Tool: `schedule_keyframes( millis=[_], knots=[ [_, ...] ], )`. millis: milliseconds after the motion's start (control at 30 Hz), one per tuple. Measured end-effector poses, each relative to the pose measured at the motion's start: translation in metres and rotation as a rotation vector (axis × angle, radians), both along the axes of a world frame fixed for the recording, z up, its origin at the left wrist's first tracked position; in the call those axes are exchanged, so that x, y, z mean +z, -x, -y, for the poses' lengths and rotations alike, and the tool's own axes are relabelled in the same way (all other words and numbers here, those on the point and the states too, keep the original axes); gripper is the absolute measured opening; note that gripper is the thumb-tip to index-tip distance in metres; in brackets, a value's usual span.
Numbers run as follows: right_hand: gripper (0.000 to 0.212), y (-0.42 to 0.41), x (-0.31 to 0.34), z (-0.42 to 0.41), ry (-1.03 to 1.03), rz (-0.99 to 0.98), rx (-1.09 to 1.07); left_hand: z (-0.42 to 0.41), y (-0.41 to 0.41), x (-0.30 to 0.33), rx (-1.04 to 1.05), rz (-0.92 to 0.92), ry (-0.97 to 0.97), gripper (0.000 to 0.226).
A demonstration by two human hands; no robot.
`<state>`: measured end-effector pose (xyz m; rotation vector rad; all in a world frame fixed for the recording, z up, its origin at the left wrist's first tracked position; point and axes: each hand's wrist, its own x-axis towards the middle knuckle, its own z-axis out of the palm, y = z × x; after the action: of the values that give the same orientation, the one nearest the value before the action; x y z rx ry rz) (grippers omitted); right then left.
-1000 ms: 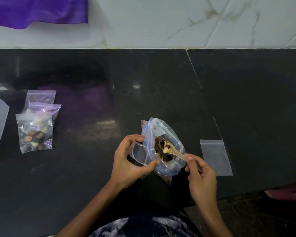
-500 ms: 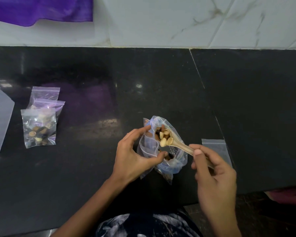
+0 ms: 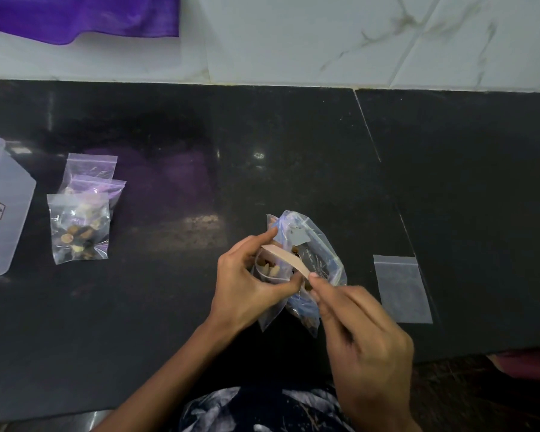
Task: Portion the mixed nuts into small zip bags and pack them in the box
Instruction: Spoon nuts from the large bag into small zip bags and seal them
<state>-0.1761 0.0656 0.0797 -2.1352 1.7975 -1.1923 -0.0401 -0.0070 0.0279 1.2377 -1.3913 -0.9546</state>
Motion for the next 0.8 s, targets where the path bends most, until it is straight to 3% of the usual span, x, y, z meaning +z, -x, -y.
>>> schedule_keyframes(
  millis=[200,367,533,633,800],
  knots=[
    [0.025,0.002,0.001,0.001,0.004,0.036,0.013,0.000,0.002,-0.006,-0.003,-0.022,0.072,0.067],
    [0.021,0.016,0.008,0.010,-0.028,0.240,-0.139,-0.002,0.004,-0.016,-0.024,0.033,0.138,0.067],
    [0.022,0.031,-0.022,0.026,-0.310,0.101,-0.236,0.000,0.006,-0.018,0.005,0.057,0.278,0.073],
    [0.024,0.028,-0.038,0.032,-0.319,-0.018,-0.190,-0.002,0.006,-0.022,-0.024,0.077,0.292,0.076],
    [0.026,0.029,-0.039,0.036,-0.385,-0.024,-0.027,-0.008,-0.006,-0.036,-0.077,0.098,0.216,0.076]
  ],
)
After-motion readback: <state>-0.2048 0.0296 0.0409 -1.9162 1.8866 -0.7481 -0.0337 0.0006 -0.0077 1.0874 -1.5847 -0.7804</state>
